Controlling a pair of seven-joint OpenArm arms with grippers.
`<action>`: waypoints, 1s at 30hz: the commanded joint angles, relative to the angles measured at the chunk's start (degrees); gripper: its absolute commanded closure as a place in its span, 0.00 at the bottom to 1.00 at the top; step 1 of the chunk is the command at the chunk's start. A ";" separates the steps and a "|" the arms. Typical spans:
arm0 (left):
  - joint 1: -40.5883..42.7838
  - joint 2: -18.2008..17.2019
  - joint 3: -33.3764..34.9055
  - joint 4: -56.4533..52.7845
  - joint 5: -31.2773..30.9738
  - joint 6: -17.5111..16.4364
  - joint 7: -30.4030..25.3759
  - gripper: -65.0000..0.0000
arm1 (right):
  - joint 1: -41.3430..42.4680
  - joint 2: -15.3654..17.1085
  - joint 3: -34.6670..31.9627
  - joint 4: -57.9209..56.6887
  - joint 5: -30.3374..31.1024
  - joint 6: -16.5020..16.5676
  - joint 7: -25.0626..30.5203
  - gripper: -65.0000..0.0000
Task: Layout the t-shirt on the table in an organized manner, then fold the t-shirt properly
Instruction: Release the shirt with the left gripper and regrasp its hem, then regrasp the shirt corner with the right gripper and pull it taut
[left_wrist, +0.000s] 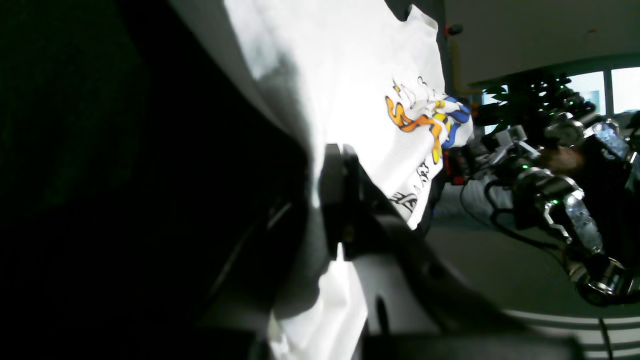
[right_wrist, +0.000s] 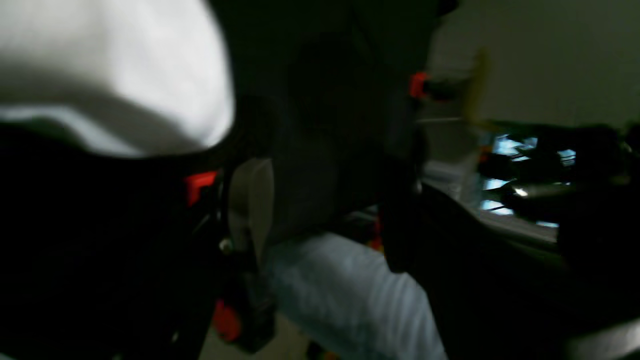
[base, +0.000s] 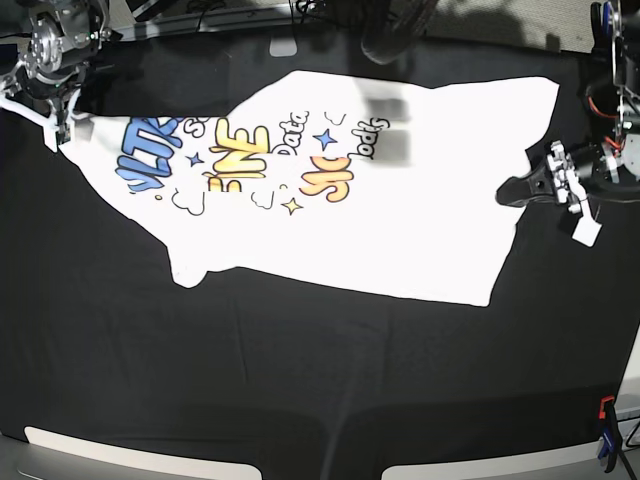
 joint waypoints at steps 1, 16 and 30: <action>5.27 -0.07 0.98 -2.34 3.92 5.63 8.69 1.00 | -0.02 0.96 0.57 1.62 -0.20 0.31 0.74 0.51; 23.85 -0.79 -22.97 14.23 3.92 5.63 8.69 1.00 | 0.07 -2.82 0.57 16.24 10.69 7.21 8.87 0.51; 28.81 -0.33 -25.33 23.89 3.92 5.63 8.69 0.89 | 18.88 -11.91 0.57 16.33 26.56 13.00 15.74 0.51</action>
